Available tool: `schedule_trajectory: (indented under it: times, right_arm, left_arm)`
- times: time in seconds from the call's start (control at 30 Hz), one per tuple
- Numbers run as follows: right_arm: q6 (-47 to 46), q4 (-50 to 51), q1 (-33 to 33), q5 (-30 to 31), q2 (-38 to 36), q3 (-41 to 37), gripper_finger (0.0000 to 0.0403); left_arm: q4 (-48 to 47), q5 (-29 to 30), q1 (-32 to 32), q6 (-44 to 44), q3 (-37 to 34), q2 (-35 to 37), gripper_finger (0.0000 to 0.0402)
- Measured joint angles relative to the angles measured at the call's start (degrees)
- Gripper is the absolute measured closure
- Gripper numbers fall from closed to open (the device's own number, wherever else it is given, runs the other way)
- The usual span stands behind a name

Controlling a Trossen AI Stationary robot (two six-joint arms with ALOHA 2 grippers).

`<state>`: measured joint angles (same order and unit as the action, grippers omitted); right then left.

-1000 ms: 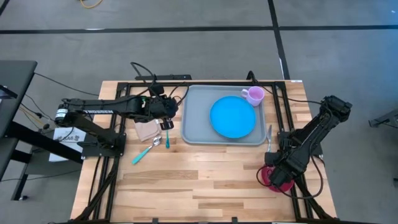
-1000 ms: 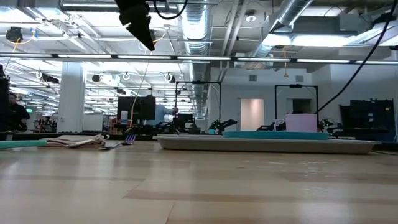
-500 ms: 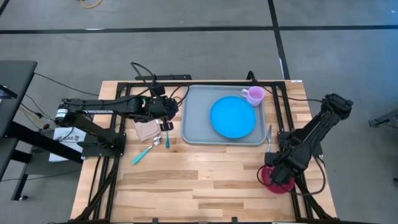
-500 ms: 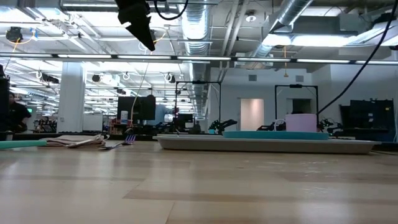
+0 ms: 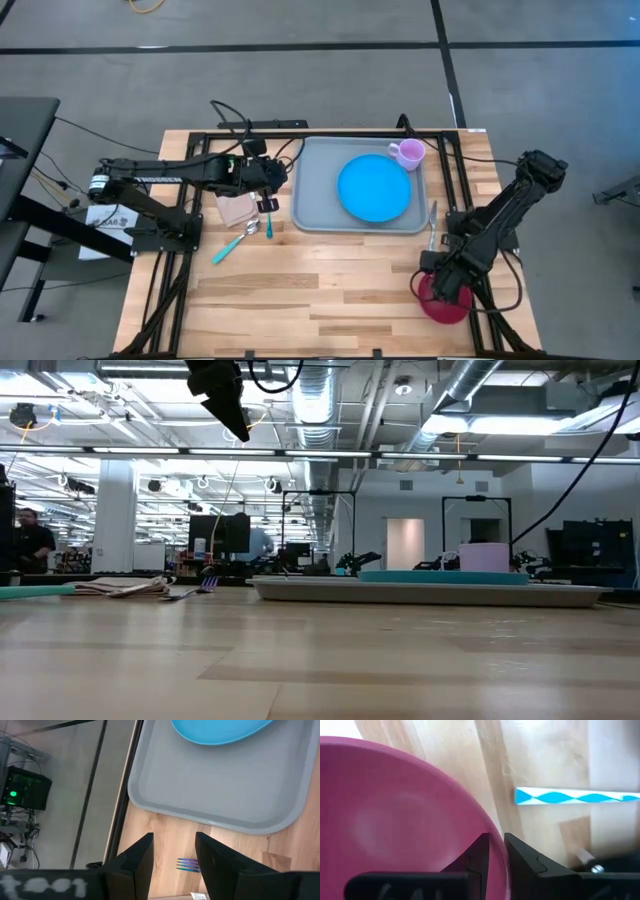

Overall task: Set up tray
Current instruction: Put the pink bowl on the blue plate

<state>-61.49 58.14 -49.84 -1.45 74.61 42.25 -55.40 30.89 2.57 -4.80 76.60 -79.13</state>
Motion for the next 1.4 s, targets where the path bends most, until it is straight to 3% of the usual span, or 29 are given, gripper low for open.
schedule_trajectory:
  times: [0.2,0.43,0.7,0.9,1.0,1.23,1.4]
  right_arm:
    - [-0.04,-4.84,0.17,0.0,0.0,-1.89,0.0355]
    - [-3.42,-13.19,0.81,1.25,-0.07,-2.33,0.0395]
    - [-8.41,-19.16,7.12,10.19,0.02,-1.9,0.0397]
    - [-6.03,-18.54,17.08,25.42,0.02,0.38,0.0399]
    - [-6.81,-18.32,23.66,28.97,0.02,2.09,0.0399]
    - [0.44,-17.56,41.12,25.08,0.02,7.73,0.0396]
    - [3.5,-14.72,54.12,17.32,0.04,8.9,0.0396]
  left_arm:
    - [0.0,0.0,0.0,0.01,0.0,0.0,0.0264]
    - [0.0,0.02,0.0,0.02,0.0,0.0,0.0264]
    - [1.24,0.04,0.0,0.04,0.0,0.0,0.0264]
    - [4.65,0.11,0.0,0.05,0.0,0.0,0.0264]
    - [5.28,0.11,0.0,0.04,0.0,0.0,0.0264]
    - [5.34,0.09,-0.02,0.08,0.0,0.0,0.0264]
    - [4.62,0.04,-0.02,2.38,0.0,0.0,0.0264]
